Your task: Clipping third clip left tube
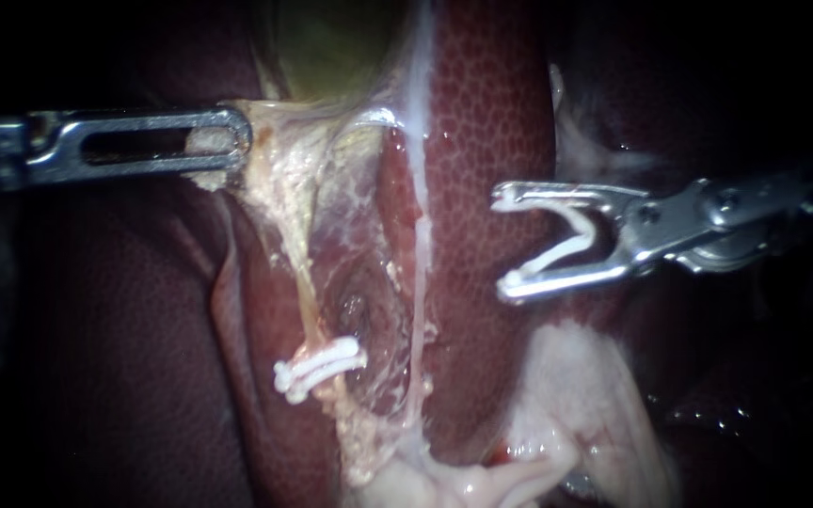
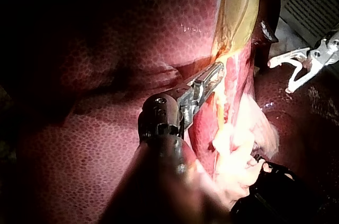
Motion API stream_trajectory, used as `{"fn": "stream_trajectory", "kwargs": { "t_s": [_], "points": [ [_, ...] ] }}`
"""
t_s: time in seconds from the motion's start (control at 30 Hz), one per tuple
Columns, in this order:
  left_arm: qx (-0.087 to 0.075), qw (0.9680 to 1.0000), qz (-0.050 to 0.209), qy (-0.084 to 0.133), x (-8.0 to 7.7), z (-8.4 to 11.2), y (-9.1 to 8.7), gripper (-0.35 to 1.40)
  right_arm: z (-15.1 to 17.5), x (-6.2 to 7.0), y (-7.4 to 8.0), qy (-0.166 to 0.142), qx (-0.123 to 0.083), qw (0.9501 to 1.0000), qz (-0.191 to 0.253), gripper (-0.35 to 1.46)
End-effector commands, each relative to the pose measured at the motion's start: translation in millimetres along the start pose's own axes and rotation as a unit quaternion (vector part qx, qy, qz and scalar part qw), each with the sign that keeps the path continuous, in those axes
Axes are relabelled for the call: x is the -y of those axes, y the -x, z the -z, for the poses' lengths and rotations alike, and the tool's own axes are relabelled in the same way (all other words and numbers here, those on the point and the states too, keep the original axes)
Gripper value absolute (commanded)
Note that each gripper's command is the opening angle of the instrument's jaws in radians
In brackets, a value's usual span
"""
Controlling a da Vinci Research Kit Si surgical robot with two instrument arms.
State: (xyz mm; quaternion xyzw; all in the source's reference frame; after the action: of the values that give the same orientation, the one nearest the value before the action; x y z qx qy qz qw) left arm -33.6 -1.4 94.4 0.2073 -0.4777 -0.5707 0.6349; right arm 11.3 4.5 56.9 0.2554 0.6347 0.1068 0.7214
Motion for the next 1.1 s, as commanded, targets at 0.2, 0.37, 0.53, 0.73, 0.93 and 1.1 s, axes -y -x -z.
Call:
{"fn": "stream_trajectory", "kwargs": {
  "t_s": [0.2, 0.37, 0.53, 0.73, 0.93, 1.1],
  "points": [
    [0.001, 1.0, 0.0, 0.001, 0.2, 0.0, 0.0, -0.16, -5.2, 0.4, 2.6, -0.02, -0.013, 0.9996, -0.016, 0.6],
    [0.001, 1.0, 0.0, 0.001, 0.4, 0.0, -0.1, -0.16, -8.5, 0.5, 4.0, -0.03, -0.02, 0.999, -0.025, 0.6],
    [0.001, 1.0, 0.001, 0.002, 0.7, 0.0, -0.1, -0.16, -11.1, 0.3, 5.3, -0.032, -0.02, 0.9987, -0.034, 0.6],
    [0.001, 1.0, 0.001, 0.002, 0.7, 0.0, -0.1, -0.16, -12.6, -0.4, 5.9, -0.03, -0.02, 0.9986, -0.038, 0.6],
    [0.002, 1.0, 0.001, 0.003, 0.9, 0.1, -0.1, -0.16, -13.3, -1.0, 6.2, -0.028, -0.02, 0.9986, -0.041, 0.6],
    [0.002, 1.0, 0.001, 0.003, 0.9, 0.1, -0.1, -0.16, -13.7, -1.3, 6.3, -0.027, -0.02, 0.9986, -0.041, 0.6]
  ]
}}
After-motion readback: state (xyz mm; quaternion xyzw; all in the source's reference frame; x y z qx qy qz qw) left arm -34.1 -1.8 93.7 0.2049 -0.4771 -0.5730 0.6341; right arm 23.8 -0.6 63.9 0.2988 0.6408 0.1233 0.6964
